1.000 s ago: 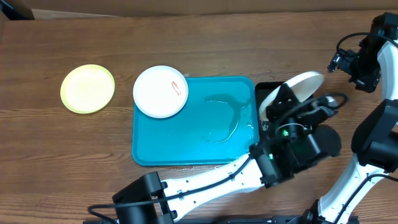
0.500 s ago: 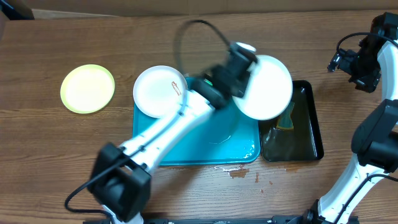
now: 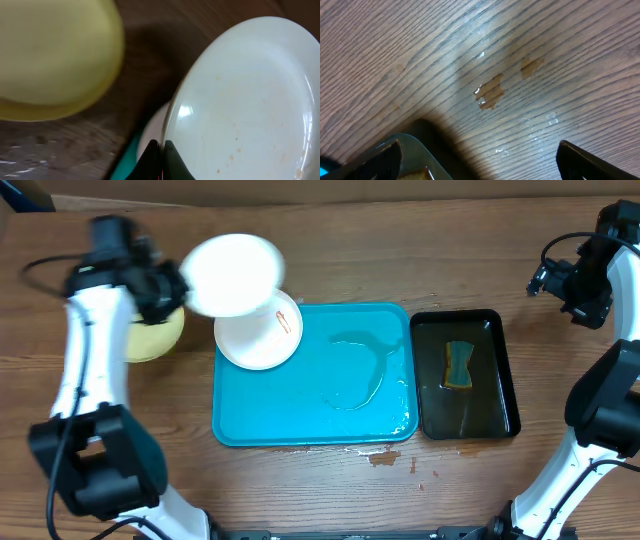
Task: Clean dirty plates on tray and stack at the side
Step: 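Lower white plate onto the yellow plate and release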
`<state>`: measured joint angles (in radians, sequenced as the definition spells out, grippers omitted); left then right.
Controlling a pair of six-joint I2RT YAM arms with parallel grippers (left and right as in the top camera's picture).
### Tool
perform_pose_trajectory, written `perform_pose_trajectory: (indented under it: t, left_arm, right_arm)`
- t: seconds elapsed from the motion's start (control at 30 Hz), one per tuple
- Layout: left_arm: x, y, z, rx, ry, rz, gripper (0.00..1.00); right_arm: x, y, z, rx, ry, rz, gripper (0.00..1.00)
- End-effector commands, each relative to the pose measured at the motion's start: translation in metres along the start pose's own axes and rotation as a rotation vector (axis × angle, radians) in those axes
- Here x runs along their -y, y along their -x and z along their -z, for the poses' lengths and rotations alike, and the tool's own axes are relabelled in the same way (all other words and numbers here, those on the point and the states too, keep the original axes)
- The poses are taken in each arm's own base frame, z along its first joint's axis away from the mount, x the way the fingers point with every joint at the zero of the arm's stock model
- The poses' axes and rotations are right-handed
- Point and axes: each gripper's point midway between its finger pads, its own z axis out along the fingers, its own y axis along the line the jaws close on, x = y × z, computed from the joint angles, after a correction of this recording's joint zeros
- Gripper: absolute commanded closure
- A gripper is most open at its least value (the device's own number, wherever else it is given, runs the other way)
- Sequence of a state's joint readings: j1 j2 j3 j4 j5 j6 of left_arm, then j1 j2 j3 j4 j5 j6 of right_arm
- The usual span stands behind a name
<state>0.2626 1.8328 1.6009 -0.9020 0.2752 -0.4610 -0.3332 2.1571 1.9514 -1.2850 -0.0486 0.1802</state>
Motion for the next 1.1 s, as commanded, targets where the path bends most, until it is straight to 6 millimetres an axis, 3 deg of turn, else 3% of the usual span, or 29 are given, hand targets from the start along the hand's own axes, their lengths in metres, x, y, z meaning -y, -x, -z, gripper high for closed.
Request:
perform_pose_trajectory:
  t: [0.0, 0.1, 0.3, 0.63, 1.07]
  left_arm:
    - [-0.045, 0.032, 0.033, 0.099, 0.043, 0.112, 0.96]
    - [-0.093, 0.046, 0.043, 0.152, 0.139, 0.194, 0.96]
    - [-0.146, 0.049, 0.040, 0.202, 0.275, 0.255, 0.96]
    - [-0.164, 0.045, 0.007, 0.253, 0.274, 0.247, 0.96]
    - [-0.173, 0.049, -0.008, 0.308, 0.278, 0.238, 0.96]
  right_arm:
    - [-0.003, 0.005, 0.013, 0.036, 0.015, -0.001, 0.00]
    - [-0.003, 0.005, 0.013, 0.036, 0.015, -0.001, 0.00]
    - [-0.003, 0.005, 0.013, 0.036, 0.014, -0.001, 0.00]
    - [-0.003, 0.005, 0.013, 0.036, 0.014, -0.001, 0.00]
    - [-0.003, 0.005, 0.013, 0.036, 0.015, -0.001, 0.00]
